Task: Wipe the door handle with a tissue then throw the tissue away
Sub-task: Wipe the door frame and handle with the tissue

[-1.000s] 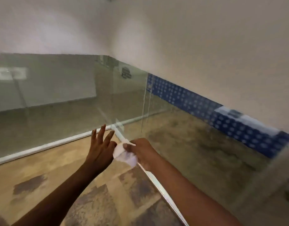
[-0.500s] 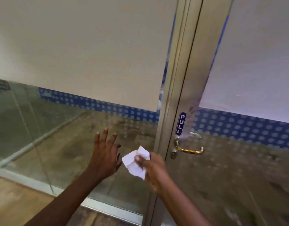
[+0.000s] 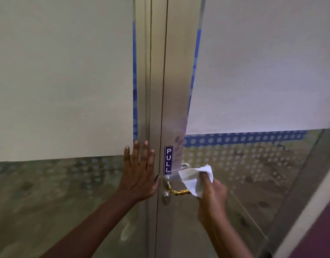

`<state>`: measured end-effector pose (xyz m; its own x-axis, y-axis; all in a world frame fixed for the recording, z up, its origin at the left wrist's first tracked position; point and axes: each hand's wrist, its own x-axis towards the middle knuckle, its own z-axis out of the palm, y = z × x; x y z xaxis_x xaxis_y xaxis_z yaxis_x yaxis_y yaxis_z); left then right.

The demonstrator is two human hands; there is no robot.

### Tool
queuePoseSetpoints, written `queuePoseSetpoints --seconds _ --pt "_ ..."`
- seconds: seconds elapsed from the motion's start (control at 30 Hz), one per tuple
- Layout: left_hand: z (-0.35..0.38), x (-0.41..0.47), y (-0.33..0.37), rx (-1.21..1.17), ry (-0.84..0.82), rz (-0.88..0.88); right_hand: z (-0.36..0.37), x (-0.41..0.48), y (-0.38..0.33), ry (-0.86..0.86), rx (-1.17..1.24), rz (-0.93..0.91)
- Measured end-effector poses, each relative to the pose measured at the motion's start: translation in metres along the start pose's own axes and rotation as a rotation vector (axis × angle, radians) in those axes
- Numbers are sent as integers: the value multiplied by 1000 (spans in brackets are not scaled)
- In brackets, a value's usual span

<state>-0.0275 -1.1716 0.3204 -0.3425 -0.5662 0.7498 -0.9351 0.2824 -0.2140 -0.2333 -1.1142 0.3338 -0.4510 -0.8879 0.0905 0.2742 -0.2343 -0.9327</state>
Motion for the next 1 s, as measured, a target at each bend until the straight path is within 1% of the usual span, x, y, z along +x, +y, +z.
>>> queuePoseSetpoints --seconds 0.1,0.17,0.27,0.37,0.43,0.53,0.6,0.67,0.73,0.87,1.0 --pt "12 24 2 -46 62 42 8 23 -2 86 28 -33" --pt "19 37 1 -42 98 66 17 37 -5 144 36 -96" --pt "31 54 -3 -7 144 70 36 60 -9 198 -84 -300" --pt "41 64 -6 -18 189 80 58 76 -5 182 -202 -477" --pt "48 66 -8 -16 206 88 68 86 6 142 -303 -619" --pt "56 67 -13 29 212 96 76 107 25 52 -477 -1009" --pt "60 68 -15 59 228 106 79 123 37 -49 -575 -1270" --pt "64 69 -16 70 253 112 82 135 47 -180 -645 -1414" --pt "68 69 -16 80 271 114 84 144 55 -239 -723 -1514" --pt "73 69 -17 93 291 116 78 160 66 -379 -863 -1598" --pt "74 69 -17 80 307 128 61 183 70 -519 -909 -1743"
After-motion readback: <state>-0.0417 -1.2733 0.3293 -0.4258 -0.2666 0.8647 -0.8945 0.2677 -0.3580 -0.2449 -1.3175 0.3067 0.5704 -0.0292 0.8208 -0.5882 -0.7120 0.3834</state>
